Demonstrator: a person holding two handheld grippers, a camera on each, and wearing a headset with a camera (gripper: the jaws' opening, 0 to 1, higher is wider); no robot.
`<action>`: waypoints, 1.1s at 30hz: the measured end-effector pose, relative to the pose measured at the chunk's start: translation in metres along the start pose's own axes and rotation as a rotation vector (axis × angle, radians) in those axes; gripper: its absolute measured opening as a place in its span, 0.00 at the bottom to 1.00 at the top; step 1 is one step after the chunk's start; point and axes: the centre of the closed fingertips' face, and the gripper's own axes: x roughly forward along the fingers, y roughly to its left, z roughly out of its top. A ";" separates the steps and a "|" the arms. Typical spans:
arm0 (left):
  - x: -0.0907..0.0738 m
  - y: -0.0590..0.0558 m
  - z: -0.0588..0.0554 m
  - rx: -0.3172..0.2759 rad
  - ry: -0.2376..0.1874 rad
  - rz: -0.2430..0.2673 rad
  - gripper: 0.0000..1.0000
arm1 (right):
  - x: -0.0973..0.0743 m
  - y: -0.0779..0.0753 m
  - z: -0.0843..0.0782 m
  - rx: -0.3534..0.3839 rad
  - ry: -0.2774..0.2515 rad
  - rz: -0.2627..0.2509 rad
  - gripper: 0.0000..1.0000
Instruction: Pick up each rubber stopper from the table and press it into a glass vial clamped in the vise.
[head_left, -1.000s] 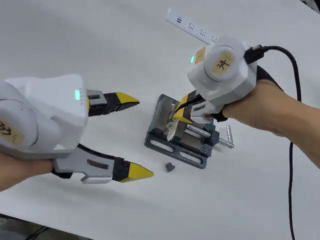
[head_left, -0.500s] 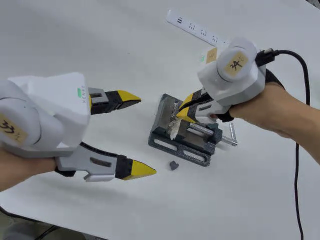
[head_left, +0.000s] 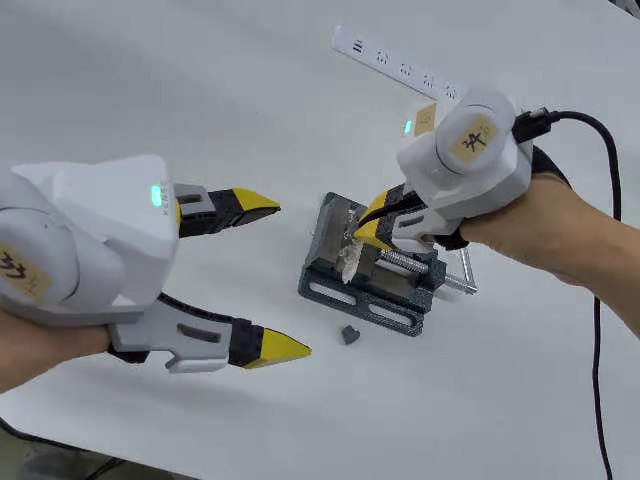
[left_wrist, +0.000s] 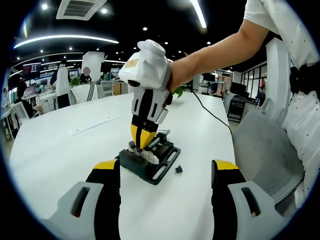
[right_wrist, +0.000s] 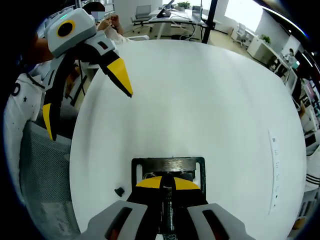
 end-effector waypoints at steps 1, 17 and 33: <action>0.000 0.000 0.000 0.001 0.001 -0.001 0.73 | 0.000 0.000 0.000 0.001 -0.001 0.001 0.02; -0.002 -0.001 0.000 0.011 0.007 -0.001 0.73 | -0.001 -0.003 -0.001 0.007 -0.008 -0.016 0.07; -0.003 -0.003 0.001 0.015 0.010 -0.001 0.72 | -0.013 -0.001 -0.007 0.054 -0.037 -0.035 0.13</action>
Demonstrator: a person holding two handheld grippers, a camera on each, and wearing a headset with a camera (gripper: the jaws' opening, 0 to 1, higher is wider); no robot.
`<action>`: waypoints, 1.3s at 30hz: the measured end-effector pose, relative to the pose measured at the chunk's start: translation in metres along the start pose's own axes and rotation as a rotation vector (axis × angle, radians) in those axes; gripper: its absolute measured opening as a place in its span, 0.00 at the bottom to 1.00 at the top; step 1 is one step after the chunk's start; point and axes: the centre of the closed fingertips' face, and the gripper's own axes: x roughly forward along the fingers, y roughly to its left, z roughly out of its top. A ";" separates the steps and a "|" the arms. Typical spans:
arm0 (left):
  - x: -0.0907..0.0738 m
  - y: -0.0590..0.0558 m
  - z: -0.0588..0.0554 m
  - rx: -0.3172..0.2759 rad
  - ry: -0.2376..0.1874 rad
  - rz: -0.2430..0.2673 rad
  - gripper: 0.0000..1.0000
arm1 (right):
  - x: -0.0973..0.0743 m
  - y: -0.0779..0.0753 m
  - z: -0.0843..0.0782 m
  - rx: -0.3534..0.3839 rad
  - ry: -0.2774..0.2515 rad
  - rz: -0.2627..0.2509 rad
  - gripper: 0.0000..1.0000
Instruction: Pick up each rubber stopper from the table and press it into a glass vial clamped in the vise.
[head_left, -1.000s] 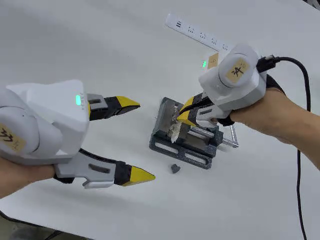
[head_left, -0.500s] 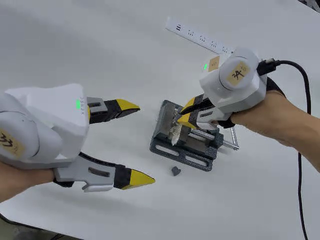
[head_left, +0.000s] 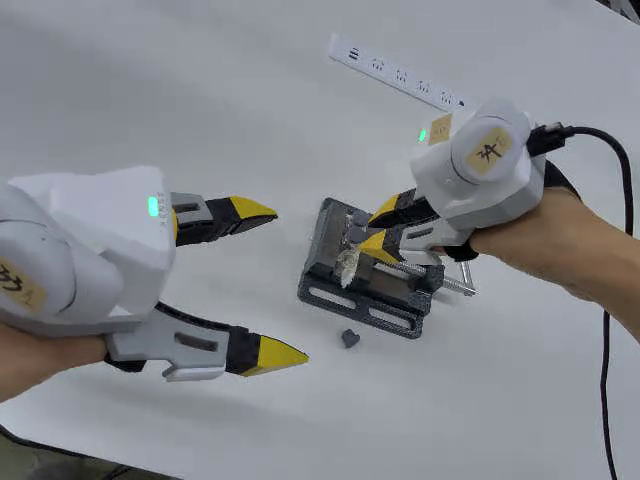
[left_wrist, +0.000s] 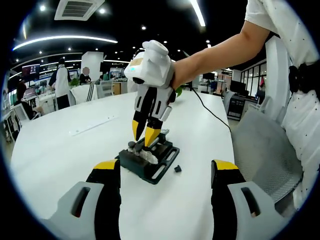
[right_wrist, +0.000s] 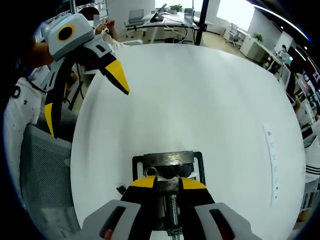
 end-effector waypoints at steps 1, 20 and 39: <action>0.000 0.000 0.000 0.001 0.001 -0.001 0.72 | -0.001 0.001 0.000 0.002 -0.003 -0.002 0.13; -0.003 -0.007 0.002 0.021 0.021 -0.011 0.72 | -0.020 0.001 0.000 0.044 -0.070 -0.052 0.24; -0.008 -0.015 0.002 0.057 0.068 -0.029 0.70 | -0.045 0.015 -0.013 0.093 -0.167 -0.086 0.43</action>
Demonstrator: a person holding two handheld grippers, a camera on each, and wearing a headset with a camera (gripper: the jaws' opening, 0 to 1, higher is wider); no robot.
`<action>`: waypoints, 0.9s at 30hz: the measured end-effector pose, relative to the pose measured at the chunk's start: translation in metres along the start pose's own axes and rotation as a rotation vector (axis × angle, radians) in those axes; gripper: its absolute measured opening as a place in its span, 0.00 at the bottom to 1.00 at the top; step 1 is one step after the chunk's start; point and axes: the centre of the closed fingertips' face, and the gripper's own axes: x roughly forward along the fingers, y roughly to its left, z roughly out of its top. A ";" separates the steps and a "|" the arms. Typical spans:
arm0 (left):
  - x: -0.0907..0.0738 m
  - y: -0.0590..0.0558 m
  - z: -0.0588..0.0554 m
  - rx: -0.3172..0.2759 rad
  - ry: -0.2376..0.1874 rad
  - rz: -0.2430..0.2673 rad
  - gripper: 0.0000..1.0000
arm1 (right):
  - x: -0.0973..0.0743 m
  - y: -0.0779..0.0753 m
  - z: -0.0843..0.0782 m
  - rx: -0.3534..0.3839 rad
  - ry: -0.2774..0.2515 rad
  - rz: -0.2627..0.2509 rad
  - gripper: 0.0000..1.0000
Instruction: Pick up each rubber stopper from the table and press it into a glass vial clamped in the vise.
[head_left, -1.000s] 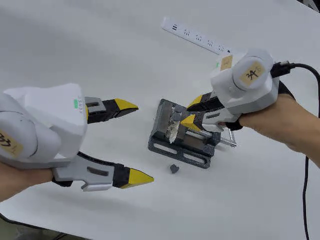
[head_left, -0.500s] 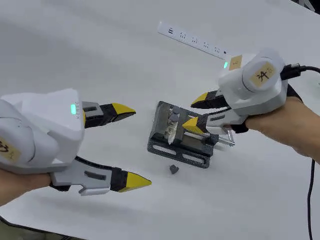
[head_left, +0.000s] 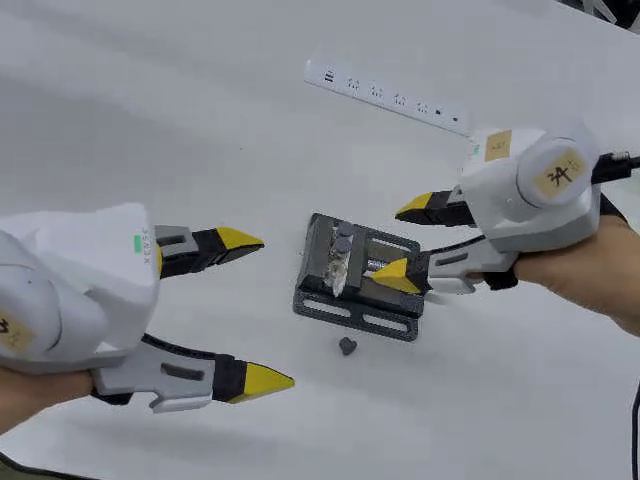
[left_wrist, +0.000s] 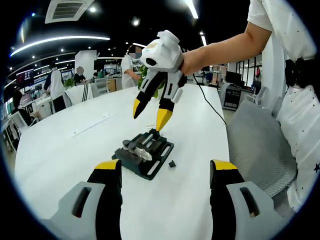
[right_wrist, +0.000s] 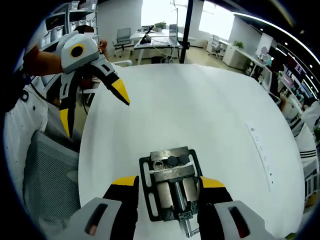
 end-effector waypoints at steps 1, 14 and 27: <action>0.000 0.000 0.000 0.002 0.004 0.000 0.70 | -0.002 0.001 -0.001 0.006 -0.009 -0.003 0.44; 0.005 -0.008 0.001 0.055 0.059 -0.028 0.68 | -0.022 0.014 -0.014 0.066 -0.102 -0.028 0.56; 0.016 -0.013 -0.005 0.128 0.139 -0.077 0.61 | -0.036 0.029 -0.035 0.119 -0.179 -0.059 0.65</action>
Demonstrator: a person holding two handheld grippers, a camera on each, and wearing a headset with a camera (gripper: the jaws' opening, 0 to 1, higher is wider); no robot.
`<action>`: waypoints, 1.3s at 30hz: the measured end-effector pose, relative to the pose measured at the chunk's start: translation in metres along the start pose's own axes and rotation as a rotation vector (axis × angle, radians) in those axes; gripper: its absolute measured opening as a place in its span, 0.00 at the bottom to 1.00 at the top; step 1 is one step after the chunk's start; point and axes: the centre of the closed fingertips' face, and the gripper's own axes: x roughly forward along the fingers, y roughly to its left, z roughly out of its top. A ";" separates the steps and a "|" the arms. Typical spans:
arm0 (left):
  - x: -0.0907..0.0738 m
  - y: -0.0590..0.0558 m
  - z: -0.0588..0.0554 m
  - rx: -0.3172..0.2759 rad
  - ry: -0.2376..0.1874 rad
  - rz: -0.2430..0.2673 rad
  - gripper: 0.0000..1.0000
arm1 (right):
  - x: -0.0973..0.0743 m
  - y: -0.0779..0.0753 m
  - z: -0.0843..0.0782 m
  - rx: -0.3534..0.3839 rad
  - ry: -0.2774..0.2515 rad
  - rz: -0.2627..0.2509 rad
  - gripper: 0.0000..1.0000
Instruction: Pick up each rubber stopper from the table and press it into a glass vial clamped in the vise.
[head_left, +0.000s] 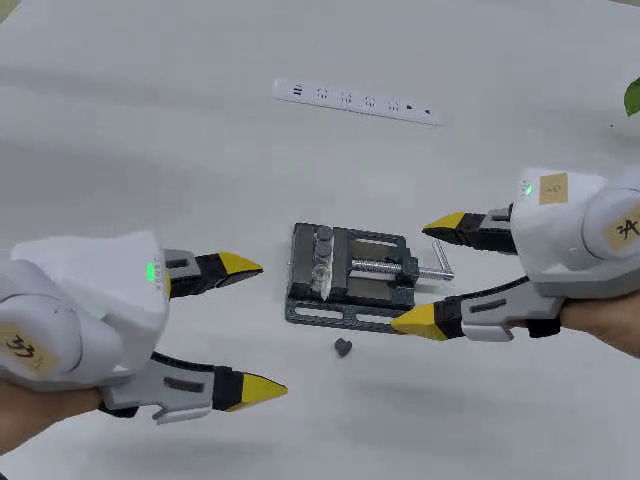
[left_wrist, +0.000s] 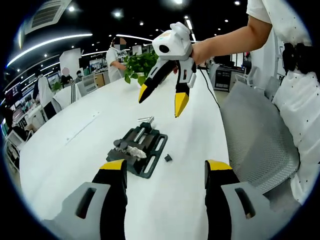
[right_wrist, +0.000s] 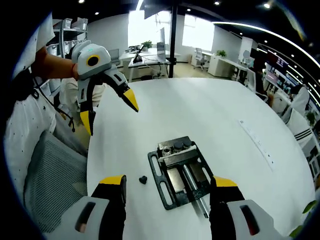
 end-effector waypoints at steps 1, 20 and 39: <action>0.001 0.000 -0.001 0.009 0.010 -0.004 0.61 | -0.001 0.001 -0.001 0.005 -0.005 0.000 0.66; 0.045 -0.003 -0.026 0.249 0.196 -0.153 0.40 | -0.016 0.016 -0.034 0.071 -0.104 -0.006 0.77; 0.096 -0.008 -0.049 0.527 0.337 -0.310 0.18 | -0.024 0.024 -0.058 0.136 -0.138 -0.029 0.77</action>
